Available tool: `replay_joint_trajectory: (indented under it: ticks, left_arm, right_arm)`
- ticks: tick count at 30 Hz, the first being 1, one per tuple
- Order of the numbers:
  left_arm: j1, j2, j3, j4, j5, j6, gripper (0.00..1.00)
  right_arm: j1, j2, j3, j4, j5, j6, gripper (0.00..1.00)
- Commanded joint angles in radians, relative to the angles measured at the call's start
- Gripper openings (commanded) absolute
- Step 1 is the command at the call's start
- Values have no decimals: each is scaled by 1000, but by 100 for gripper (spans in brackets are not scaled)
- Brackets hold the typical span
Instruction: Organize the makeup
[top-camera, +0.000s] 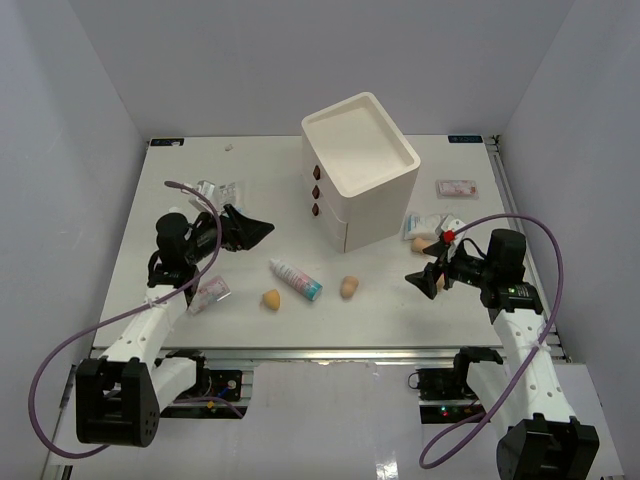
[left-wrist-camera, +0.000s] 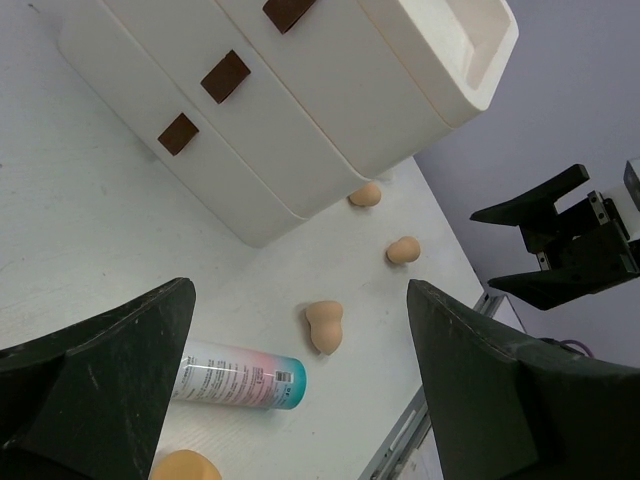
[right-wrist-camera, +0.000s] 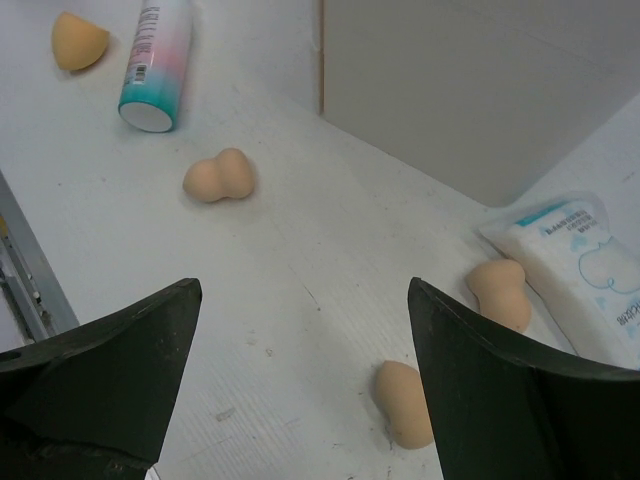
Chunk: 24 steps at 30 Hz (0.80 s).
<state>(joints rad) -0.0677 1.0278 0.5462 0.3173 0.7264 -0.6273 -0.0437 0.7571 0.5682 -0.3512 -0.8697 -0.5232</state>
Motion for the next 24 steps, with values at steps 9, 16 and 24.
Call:
replay_joint_trajectory:
  ticks: [9,16,24]
  left_arm:
    - [-78,166,168,-16,-39,148,98]
    - [-112,293,315,-3,-76,370,98]
    - [-181,578,556,39,12,545,96]
  right_arm:
    - [4,-20,42,-34,-177,-87,93]
    - [4,-33,39,-35,-188,-92,95]
    - [5,-42,38,-40,-190,-100,95]
